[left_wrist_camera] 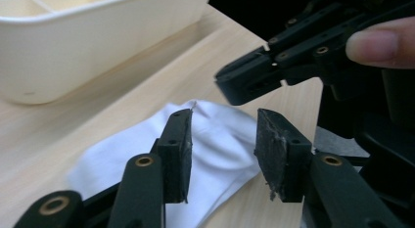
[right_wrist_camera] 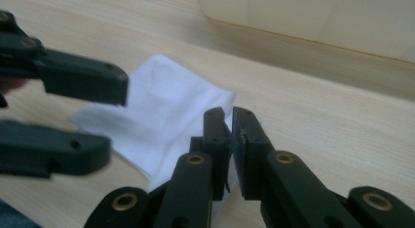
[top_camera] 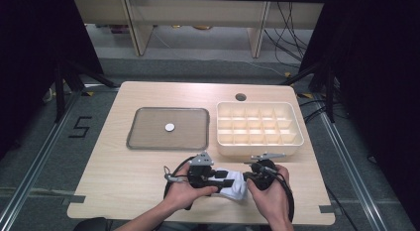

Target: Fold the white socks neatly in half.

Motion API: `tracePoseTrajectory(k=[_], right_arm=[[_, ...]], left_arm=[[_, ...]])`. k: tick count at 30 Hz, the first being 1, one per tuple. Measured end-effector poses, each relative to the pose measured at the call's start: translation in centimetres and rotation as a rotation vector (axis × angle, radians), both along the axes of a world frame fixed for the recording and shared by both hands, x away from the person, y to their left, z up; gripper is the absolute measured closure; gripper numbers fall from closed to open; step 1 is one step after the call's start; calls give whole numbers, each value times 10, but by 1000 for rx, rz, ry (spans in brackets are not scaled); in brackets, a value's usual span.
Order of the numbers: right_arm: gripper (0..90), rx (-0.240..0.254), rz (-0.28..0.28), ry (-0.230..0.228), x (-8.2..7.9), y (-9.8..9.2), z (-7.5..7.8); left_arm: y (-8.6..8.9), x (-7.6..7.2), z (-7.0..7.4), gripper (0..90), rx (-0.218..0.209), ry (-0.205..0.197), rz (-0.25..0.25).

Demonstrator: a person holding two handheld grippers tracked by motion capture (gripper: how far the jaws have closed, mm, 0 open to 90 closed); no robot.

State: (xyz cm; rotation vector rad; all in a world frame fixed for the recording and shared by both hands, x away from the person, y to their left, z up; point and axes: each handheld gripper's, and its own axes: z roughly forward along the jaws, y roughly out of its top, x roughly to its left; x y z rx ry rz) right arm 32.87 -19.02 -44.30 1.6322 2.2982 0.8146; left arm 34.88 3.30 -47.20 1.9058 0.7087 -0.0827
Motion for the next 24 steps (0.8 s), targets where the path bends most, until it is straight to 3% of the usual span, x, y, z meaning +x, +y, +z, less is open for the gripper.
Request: tracePoseTrajectory(k=[5,10,11,13,14,17,18,22,24], right_arm=[[843,19,22,8,-1,4,-2],[842,7,55,25,0,11,-12],[843,8,68,35,1,11,-15],[847,31,75,60,3,10,-22],[850,19,77,58,4,9,-25],[859,10,48,83,5,7,-32],[859,11,48,74,6,6,-33],[850,37,65,65,4,5,-28],[853,39,58,40,3,6,-22]], left_arm=[[24,7,-4,586,39,32,73],[36,11,-20,517,98,121,142],[37,12,-22,498,93,134,140],[38,13,-25,485,109,166,173],[38,15,-27,485,87,193,165],[36,17,-29,489,87,217,179],[34,19,-31,495,72,242,162],[31,23,-36,545,86,280,164],[30,24,-38,566,103,289,181]])
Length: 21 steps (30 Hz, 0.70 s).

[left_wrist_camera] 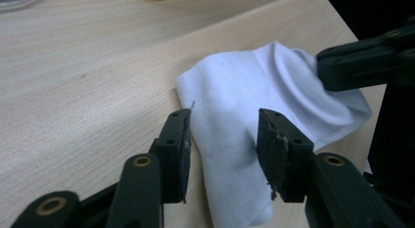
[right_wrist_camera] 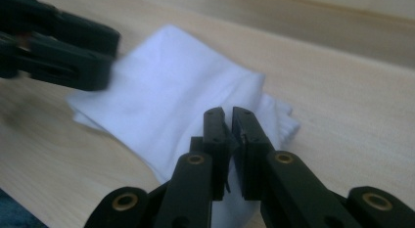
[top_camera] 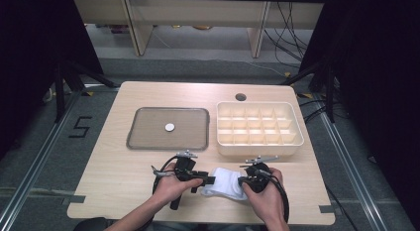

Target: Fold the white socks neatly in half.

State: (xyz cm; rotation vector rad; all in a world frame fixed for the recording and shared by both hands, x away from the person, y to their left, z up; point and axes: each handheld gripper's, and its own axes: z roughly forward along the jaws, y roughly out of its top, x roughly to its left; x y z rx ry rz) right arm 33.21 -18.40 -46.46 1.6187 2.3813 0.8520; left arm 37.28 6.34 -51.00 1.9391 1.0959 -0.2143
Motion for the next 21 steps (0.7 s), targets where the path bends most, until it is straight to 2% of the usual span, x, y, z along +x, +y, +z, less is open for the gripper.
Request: tracePoseTrajectory(k=[1,2,3,4,5,7,8,10,12,14,16,18,19,21], right_arm=[[859,31,15,2,-2,2,7],[863,36,19,-6,-2,4,9],[868,21,17,-16,-2,7,11],[873,31,28,-16,-3,9,12],[883,26,33,-9,-3,14,12],[900,34,65,-5,-2,23,8],[900,27,62,1,-1,24,6],[900,17,49,46,4,26,-5],[900,27,33,63,5,26,-8],[900,6,21,87,7,25,-15],[900,22,14,107,8,24,-20],[900,30,8,113,9,23,-20],[900,25,-30,135,9,24,-19],[900,36,-27,142,10,24,-21]], left_arm=[[0,0,0,580,-2,5,2],[-1,0,-1,587,-10,5,6],[-1,0,-1,602,-10,3,10],[-2,0,-2,611,-14,1,14],[-1,0,-1,618,0,8,-3],[-2,-1,-1,638,35,21,-2],[-3,-2,-2,646,33,25,-2],[-4,-2,-4,662,33,30,-3],[-4,-2,-5,670,37,32,-2],[-4,-2,-5,689,38,24,-8],[-5,-3,-6,710,43,20,-10],[-5,-3,-7,738,39,15,-21],[-5,-3,-7,758,45,21,-20],[-5,-2,-7,788,34,29,-22]])
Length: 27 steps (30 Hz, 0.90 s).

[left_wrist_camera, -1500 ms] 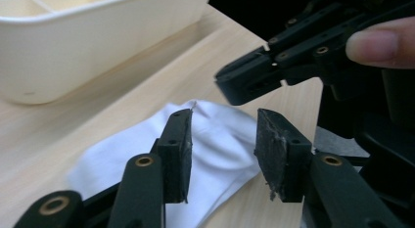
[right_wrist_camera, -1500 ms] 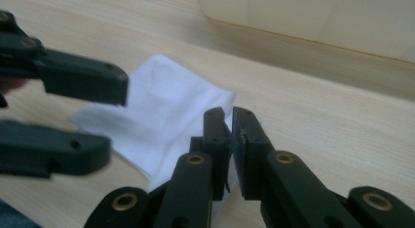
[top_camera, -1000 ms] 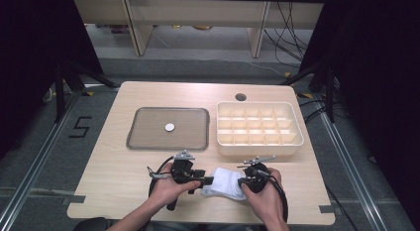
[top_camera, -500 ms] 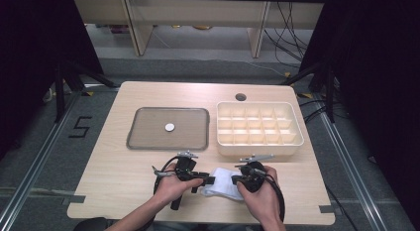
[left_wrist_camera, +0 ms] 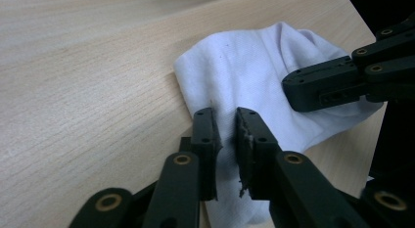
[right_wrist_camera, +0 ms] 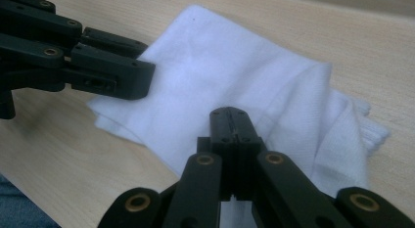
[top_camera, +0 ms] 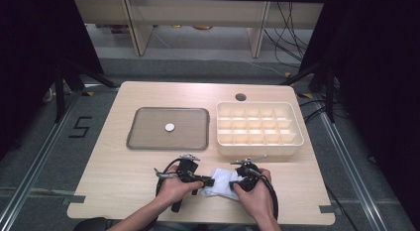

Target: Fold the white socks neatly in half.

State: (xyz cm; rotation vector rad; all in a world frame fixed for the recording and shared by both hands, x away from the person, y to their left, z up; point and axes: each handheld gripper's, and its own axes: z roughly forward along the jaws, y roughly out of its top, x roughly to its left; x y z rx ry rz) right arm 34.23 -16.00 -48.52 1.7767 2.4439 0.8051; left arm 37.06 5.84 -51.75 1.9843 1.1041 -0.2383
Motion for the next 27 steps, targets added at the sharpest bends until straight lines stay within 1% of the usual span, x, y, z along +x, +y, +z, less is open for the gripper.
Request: tracePoseTrajectory(k=[1,2,3,4,5,6,7,8,9,10,11,12,13,14,15,16,18,19,20,21,22,23,24,25,26,27], right_arm=[[900,-1,-18,9,0,0,-1],[900,17,-24,13,0,0,-1],[900,16,-13,3,1,-2,-2],[900,20,-16,4,1,-2,-2],[900,30,-15,1,1,-3,-3],[900,25,-24,15,1,-3,-2],[900,34,-19,10,1,-2,-2],[900,28,-9,0,2,-3,-3],[900,33,-11,5,2,-3,-3],[900,34,-12,4,2,-4,-3],[900,37,-7,3,3,-4,-4],[900,43,14,-19,3,-7,-5],[900,41,-1,-5,2,-7,-5],[900,43,2,-7,2,-7,-5],[900,46,-3,-3,2,-6,-4],[900,45,-3,-3,2,-6,-4],[900,42,-5,-3,2,-6,-4],[900,39,-3,-4,2,-6,-4],[900,46,1,-11,2,-6,-5],[900,58,12,-13,2,-7,-5],[900,58,11,-13,2,-7,-5],[900,58,14,-14,2,-7,-5],[900,57,18,-14,2,-7,-5],[900,57,14,-15,2,-6,-4],[900,50,22,-24,2,-6,-5],[900,50,22,-25,2,-6,-5]], left_arm=[[0,0,0,804,2,7,2],[0,1,1,817,0,12,-3],[0,1,1,824,-4,22,-7],[0,2,0,829,-33,20,-11],[1,2,3,831,-9,26,-19],[1,2,4,832,-24,24,-11],[2,2,6,833,-23,22,-17],[2,1,8,833,-33,19,-15],[2,1,8,833,-78,24,-22],[2,0,11,833,-66,15,-15],[2,0,13,833,-91,10,-25],[1,-2,15,833,-90,2,-18],[1,-2,16,833,-103,3,-28],[0,-3,19,833,-92,3,-29],[-2,-4,19,834,-123,0,-32],[-2,-5,21,834,-125,-4,-41],[-4,-6,25,834,-121,-6,-42],[-5,-6,25,835,-141,-12,-48],[-6,-7,28,835,-124,-18,-50],[-7,-7,28,835,-132,-21,-55],[-7,-6,28,835,-147,-19,-71],[-8,-7,31,836,-119,-25,-61],[-9,-7,30,836,-147,-30,-64],[-9,-7,31,836,-147,-26,-73],[-10,-7,31,836,-153,-28,-82],[-10,-7,32,836,-151,-33,-79]])
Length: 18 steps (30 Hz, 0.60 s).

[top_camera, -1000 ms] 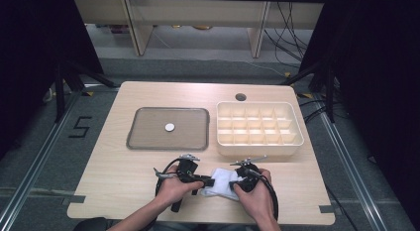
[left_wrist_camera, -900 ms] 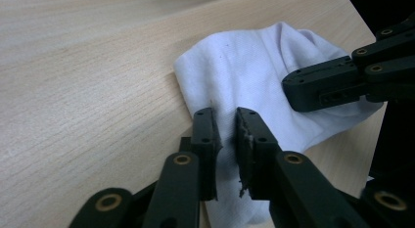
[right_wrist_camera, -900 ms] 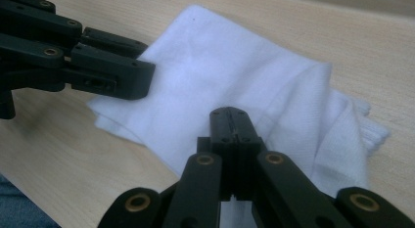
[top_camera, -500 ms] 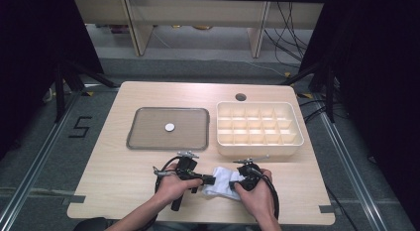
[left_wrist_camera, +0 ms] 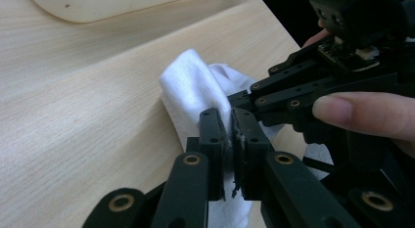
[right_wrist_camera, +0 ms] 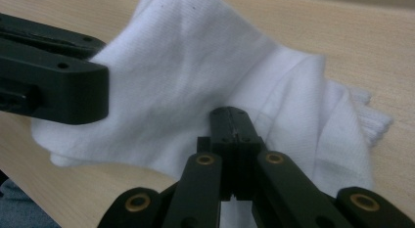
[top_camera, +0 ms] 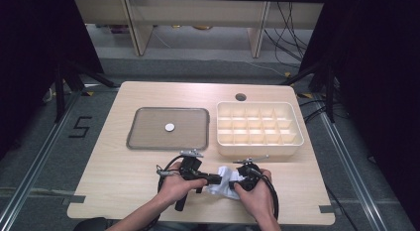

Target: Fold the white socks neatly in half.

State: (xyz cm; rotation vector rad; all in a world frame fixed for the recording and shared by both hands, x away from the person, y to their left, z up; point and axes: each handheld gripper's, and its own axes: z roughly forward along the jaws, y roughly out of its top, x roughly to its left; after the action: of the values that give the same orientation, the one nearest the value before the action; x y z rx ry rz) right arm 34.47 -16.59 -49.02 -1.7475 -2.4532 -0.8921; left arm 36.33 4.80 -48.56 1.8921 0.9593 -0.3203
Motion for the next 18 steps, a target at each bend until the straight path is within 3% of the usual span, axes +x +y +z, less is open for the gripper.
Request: tracePoseTrajectory(k=[1,3,7,8,9,10,13,15,16,18], right_arm=[[900,2,-1,2,0,0,0],[900,9,-4,10,1,1,0],[900,13,19,0,2,2,-1],[900,9,14,-6,2,3,-1],[900,17,7,2,2,4,-1],[900,23,15,2,2,4,-1],[900,24,17,8,3,4,-1],[897,27,22,5,3,4,-1],[880,38,6,12,3,4,0],[851,32,7,-10,2,2,2]], left_arm=[[-1,-1,1,837,14,-4,14],[-1,0,1,838,-10,-3,-9],[-3,-1,3,840,-17,-10,-11],[-3,-2,5,840,1,-13,1],[-3,-1,4,840,-16,-10,-10],[-3,-2,5,841,-1,-13,2],[-3,0,4,840,-23,-10,-6],[-2,-1,5,840,-6,-16,9],[-1,-1,4,840,-26,-9,2],[-1,-1,5,840,-16,-18,12]])
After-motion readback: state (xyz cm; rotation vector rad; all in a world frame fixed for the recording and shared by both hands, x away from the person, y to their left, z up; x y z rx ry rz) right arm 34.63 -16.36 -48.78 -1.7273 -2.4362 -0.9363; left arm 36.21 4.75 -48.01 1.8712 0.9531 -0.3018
